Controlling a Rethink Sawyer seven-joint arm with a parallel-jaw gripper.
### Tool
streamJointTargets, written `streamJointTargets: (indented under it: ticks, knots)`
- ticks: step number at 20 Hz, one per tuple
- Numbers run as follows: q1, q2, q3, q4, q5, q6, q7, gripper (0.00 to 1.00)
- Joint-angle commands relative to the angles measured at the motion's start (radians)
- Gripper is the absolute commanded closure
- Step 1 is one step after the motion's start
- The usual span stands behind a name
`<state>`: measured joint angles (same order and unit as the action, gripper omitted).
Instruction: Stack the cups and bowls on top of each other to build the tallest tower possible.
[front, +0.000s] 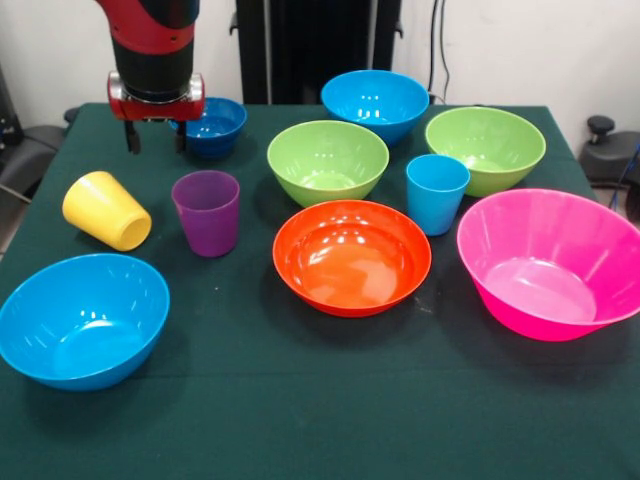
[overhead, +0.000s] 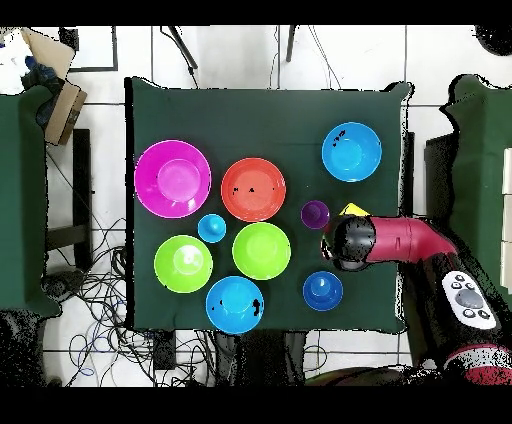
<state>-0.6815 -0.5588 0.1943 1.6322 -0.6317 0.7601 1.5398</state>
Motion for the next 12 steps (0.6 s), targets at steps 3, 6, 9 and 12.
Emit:
streamJointTargets:
  ticks: [3,6,9,12]
  knots:
    - [-0.001,0.007,0.113,-0.073,0.007,0.125,-0.193,0.0]
    - [-0.004,0.006,0.119,-0.078,0.017,0.135,-0.179,0.0]
    - [-0.007,0.006,0.13,-0.089,0.021,0.154,-0.182,0.0]
    - [-0.006,0.007,0.135,-0.098,0.024,0.167,-0.177,0.0]
